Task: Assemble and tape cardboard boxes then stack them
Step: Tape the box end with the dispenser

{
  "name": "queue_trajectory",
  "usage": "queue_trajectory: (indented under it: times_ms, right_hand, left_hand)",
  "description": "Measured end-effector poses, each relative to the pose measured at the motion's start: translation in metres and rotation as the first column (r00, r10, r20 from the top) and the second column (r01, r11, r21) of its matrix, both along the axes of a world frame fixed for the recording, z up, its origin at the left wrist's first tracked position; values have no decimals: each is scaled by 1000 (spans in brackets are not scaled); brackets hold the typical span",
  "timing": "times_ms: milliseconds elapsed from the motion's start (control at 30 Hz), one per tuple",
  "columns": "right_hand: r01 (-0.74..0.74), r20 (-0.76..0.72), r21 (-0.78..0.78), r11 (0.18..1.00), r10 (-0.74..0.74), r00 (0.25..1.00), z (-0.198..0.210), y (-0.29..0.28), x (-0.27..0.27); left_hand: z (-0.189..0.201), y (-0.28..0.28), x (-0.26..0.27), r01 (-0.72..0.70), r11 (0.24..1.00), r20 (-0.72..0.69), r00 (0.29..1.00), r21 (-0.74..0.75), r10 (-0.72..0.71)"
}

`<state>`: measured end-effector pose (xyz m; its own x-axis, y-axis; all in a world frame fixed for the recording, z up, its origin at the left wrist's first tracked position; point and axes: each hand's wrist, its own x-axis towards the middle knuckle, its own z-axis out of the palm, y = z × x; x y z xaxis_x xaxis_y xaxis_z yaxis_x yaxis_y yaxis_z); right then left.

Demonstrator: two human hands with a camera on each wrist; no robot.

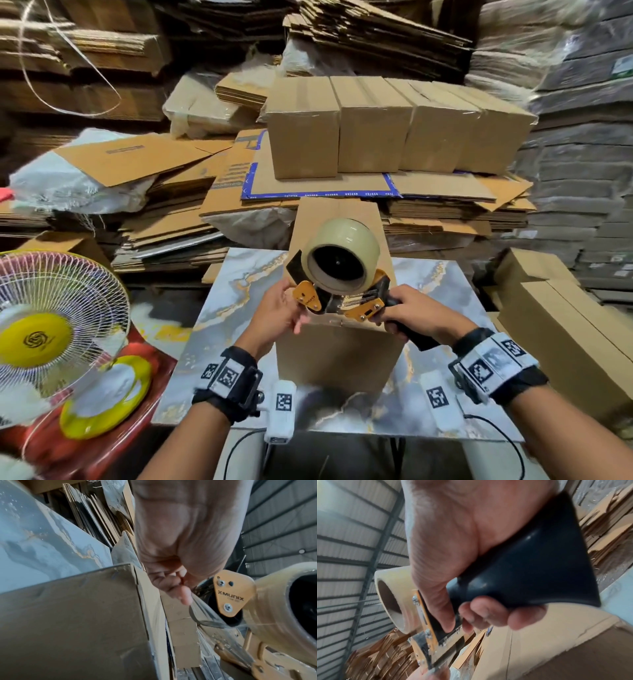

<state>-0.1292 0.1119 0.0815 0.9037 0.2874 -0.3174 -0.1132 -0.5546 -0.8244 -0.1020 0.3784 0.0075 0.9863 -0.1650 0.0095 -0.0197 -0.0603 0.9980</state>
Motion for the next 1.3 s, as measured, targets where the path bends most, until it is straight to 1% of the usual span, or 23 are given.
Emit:
queue_trajectory:
  times_ms: [100,133,200,267,333,400,467,500,600,667,767,833,967,1033,1200,1300]
  right_hand:
    - [23,-18,13,1000,-23,1000,3,-1,1]
    - [30,-21,9,1000,-29,999,4,-3,3]
    - [20,-12,-28,999,-20,1000,2,-5,5]
    - [-11,24,-88,996,13,1000,-1,-4,7]
    - [-39,53,-144,989,47,997,-6,0,7]
    - [-52,59,-169,984,62,996,-10,5,6]
    - [-55,61,-181,982,67,996,-13,9,8]
    - [-60,63,-193,979,73,995,-14,11,9]
    - [-54,64,-227,973,70,995,-13,16,14]
    - [-48,70,-251,967,68,995,-11,18,17]
    - [-50,69,-283,958,72,995,-9,20,21]
    - [-39,66,-300,953,61,996,-9,21,24]
    - [-22,69,-320,947,46,997,-9,22,28]
    - [-20,62,-323,946,43,997,-10,22,29]
    - [-35,48,-347,937,55,997,-13,25,30]
    - [-33,46,-378,925,54,997,-12,26,32]
  left_hand:
    - [-6,27,0,-126,992,28,992,-14,126]
    - [-8,37,0,-141,990,38,989,-15,142]
    - [-13,50,-2,-108,994,44,993,1,108]
    - [-19,55,-3,-69,998,7,998,-12,69]
    - [-22,59,-1,-80,994,-64,995,-71,75]
    - [-27,65,2,-109,986,-133,987,-125,93]
    - [-28,68,3,-108,981,-151,985,-158,84]
    - [-28,69,3,-103,983,-137,987,-150,83]
    - [-31,71,5,-105,994,-58,993,-13,104]
    - [-35,71,9,-118,992,-38,992,47,119]
    - [-45,71,13,-132,987,-1,991,87,133]
    - [-50,69,15,-138,987,8,990,86,138]
    - [-59,66,17,-128,991,-18,991,45,129]
    - [-65,64,17,-125,992,-41,991,-2,125]
    - [-84,51,11,-171,973,-129,980,-156,152]
    - [-90,43,10,-211,958,-175,968,-193,178]
